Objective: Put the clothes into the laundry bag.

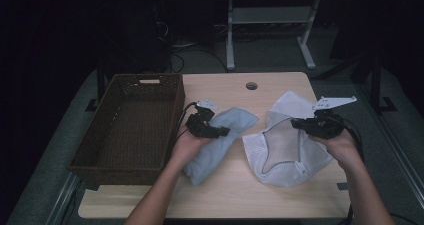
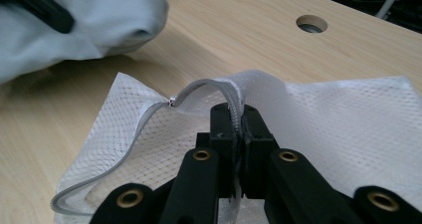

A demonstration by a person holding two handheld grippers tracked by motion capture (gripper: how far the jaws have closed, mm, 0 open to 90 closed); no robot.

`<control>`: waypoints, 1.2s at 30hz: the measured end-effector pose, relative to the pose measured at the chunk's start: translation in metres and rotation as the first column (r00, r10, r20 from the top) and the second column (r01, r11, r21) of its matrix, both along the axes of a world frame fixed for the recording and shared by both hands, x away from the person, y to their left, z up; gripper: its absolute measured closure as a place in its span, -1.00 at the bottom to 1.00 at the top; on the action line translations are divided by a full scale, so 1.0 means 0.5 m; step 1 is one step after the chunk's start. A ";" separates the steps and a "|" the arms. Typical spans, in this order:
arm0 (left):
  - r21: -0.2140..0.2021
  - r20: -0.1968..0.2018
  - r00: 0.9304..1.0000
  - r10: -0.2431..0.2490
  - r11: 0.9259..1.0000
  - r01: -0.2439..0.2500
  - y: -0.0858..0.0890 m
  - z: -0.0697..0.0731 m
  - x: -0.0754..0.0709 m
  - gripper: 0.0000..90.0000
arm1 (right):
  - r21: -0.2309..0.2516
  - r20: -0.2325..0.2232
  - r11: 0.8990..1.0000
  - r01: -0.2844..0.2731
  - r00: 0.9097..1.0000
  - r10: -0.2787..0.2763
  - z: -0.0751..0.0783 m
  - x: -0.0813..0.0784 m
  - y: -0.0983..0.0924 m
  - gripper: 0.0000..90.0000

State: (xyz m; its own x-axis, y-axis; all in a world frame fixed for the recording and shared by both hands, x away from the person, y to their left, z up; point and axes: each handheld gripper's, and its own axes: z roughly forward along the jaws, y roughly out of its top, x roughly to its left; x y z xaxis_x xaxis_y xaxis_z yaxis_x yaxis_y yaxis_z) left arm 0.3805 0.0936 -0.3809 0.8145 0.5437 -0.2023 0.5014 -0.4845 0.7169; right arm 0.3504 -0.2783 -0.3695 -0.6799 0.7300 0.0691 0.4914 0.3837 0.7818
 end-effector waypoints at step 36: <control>0.044 0.040 0.936 -0.349 0.937 0.347 -0.140 -0.019 -0.112 0.43 | -0.005 -0.046 0.991 -0.130 0.990 0.130 -0.008 0.003 0.079 0.91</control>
